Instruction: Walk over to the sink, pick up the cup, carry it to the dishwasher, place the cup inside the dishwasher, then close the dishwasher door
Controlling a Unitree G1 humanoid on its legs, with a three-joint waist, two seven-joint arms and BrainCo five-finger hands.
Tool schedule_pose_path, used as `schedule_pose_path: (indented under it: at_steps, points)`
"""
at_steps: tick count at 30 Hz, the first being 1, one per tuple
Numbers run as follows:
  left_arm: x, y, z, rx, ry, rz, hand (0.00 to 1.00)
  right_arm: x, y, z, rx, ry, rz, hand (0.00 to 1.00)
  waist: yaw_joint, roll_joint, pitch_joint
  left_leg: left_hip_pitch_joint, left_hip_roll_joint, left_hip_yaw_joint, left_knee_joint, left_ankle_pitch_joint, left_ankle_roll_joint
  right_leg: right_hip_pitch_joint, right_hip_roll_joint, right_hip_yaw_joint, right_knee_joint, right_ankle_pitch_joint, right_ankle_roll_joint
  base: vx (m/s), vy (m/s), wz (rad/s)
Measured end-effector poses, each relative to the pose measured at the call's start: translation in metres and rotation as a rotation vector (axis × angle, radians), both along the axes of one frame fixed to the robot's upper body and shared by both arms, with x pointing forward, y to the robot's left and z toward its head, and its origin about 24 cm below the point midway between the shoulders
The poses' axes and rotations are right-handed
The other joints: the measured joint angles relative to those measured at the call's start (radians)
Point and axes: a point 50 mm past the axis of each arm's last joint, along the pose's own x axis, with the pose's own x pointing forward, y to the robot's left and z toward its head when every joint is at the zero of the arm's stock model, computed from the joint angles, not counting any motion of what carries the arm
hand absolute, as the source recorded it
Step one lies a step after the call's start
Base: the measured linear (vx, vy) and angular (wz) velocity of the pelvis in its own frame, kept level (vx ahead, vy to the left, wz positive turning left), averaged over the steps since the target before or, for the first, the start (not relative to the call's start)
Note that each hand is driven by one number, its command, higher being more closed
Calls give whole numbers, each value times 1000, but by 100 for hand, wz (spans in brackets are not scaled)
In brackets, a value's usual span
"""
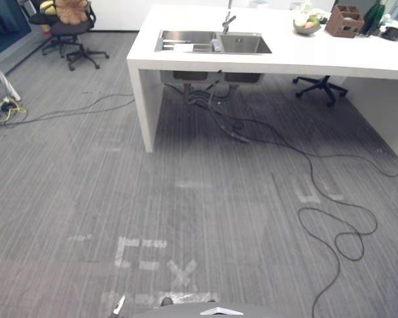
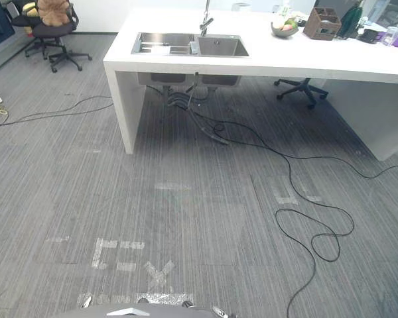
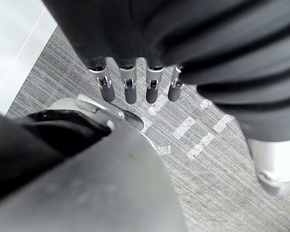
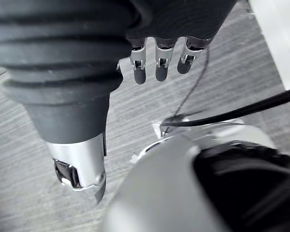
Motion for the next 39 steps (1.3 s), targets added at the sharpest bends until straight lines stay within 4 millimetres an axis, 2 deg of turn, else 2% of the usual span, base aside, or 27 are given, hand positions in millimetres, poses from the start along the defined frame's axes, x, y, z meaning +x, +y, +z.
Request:
schedule_pose_path:
  at_steps: [2, 4, 7, 11, 24, 33, 35, 36, 37, 38, 39]
  points:
    - [4, 0, 0, 14, -20, -15, 0, 16, 1, 3, 0, -56, 0, 0, 3, 2, 2, 0, 0, -2, 0, 0, -1, 1, 0, -4, 0, -1, 2, -20, -4, 6]
    - [9, -1, 0, 30, -43, -50, 0, 22, 4, 5, 23, -104, 9, 0, 5, 3, 2, 1, 1, -1, -1, -1, -1, 1, 1, -4, 0, -1, 2, -46, -1, 0]
    - [11, 0, 1, 46, -63, -63, 0, 18, 8, 5, 143, -161, -33, 0, -3, 2, 3, 2, 1, 11, -1, -7, -4, 0, 0, 5, -2, -4, 6, -49, 7, -10]
    - [12, 2, 1, 73, -69, -59, 0, 7, 11, 5, 202, -186, -15, 0, -10, -2, 5, 5, 0, 15, -1, -12, -2, 1, -1, 8, -2, -4, 6, -26, 6, -3]
    - [16, 5, 2, 177, -110, -51, 0, 9, 12, 6, 177, -202, 65, 0, -9, -7, 5, 20, -6, 37, 0, -27, 9, 8, -8, 32, -8, -2, 9, -6, 2, -6]
    - [21, 5, 3, 186, -140, -48, 0, 14, 13, 9, 152, -260, 77, 0, -7, -9, 12, 39, -9, 38, 0, -33, 12, 23, -11, 36, -3, -5, 14, -23, -8, -1]
    - [22, 3, 3, 179, -141, -43, 0, 16, 11, 10, 142, -286, 61, 0, -9, -4, 24, 52, -11, 35, 6, -50, 14, -1, -18, 35, 79, -60, 17, -36, -1, 4]
    - [21, 3, 3, 179, -136, -46, 0, 18, 9, 11, 136, -301, 49, 0, -11, -8, 25, 55, -19, 34, 6, -61, 18, -39, -34, 33, 175, -120, 25, -31, 6, 10]
    - [21, 4, 3, 181, -135, -48, 0, 17, 9, 11, 134, -305, 48, 0, -12, -9, 26, 59, -26, 33, 6, -65, 22, -58, -46, 31, 224, -149, 28, -4, 23, 15]
    - [21, 5, 3, 185, -133, -56, 0, 14, 12, 11, 138, -305, 43, 0, -11, -20, 32, 76, -47, 31, 6, -83, 26, -93, -78, 27, 325, -201, 47, 54, 29, 11]
    - [23, 5, 4, 194, -134, -66, 0, 13, 11, 11, 137, -309, 35, 0, -11, -25, 35, 83, -60, 26, 0, -93, 40, -140, -105, 28, 454, -227, 72, 62, 47, 5]
